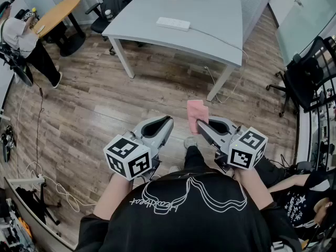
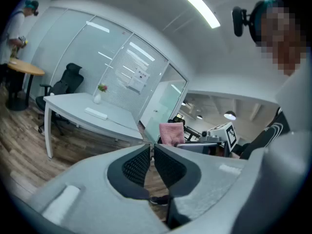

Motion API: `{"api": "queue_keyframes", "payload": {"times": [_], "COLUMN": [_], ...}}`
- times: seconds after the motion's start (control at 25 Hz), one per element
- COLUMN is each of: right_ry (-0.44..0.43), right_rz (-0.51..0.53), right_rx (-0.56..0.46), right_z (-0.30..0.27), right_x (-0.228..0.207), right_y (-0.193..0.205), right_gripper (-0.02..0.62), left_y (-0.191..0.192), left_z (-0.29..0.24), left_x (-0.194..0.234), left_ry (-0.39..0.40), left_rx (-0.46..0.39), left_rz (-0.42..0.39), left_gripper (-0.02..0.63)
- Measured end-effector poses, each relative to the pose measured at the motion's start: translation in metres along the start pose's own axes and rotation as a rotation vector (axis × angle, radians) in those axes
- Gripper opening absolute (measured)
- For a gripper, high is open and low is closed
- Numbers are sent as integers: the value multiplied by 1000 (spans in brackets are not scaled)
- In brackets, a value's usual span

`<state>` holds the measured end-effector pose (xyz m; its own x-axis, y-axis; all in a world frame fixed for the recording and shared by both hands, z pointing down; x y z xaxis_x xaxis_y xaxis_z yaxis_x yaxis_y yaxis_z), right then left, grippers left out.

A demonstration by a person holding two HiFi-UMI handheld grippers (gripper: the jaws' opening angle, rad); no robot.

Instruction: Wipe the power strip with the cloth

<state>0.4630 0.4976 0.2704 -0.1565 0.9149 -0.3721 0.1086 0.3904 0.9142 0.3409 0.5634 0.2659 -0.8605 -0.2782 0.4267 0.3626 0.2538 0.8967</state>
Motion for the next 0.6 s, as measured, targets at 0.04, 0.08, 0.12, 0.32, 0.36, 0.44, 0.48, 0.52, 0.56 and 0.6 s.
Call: {"api": "queue_keyframes", "payload": {"times": [0.04, 0.08, 0.12, 0.32, 0.36, 0.44, 0.48, 0.52, 0.56, 0.6], "right_ry": [-2, -5, -5, -5, -6, -5, -6, -7, -8, -7], "right_rz": [0, -1, -1, -12, -12, -11, -12, -14, -16, -18], "right_rx": [-7, -14, -19, -32, -35, -40, -45, -52, -58, -61], "right_z": [0, 0, 0, 0, -1, -3, -4, -5, -6, -8], "right_x": [0, 1, 1, 7, 7, 5, 3, 1, -2, -5], "right_y": [0, 0, 0, 5, 4, 2, 0, -2, -5, -7], "right_gripper": [28, 28, 28, 28, 28, 29, 29, 29, 29, 29], "left_y": [-1, -3, -4, -5, -6, -10, -12, -15, -17, -19], "left_z": [1, 1, 3, 14, 16, 16, 16, 14, 12, 9], "left_x": [1, 1, 1, 0, 0, -2, -2, -2, 0, 3], "left_ry": [5, 8, 9, 4, 11, 41, 55, 65, 70, 72], "left_rx": [-6, -12, -17, -27, -30, -47, -57, -64, -64, -62], "left_rz": [20, 35, 39, 1, -6, -14, -11, -8, -7, -6], "left_gripper": [15, 15, 15, 15, 15, 14, 14, 14, 14, 14]}}
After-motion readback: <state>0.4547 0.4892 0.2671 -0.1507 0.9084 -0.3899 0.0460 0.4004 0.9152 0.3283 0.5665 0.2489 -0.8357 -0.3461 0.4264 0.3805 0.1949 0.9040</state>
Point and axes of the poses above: the fingertips, and each gripper's own axes: z backward along the fingers, x to its left, y out of its underside, the point moved 4 cm from there along z, backward along the fingers, and after that the axes turned 6 degrees about -x, right-handed, at the moved point
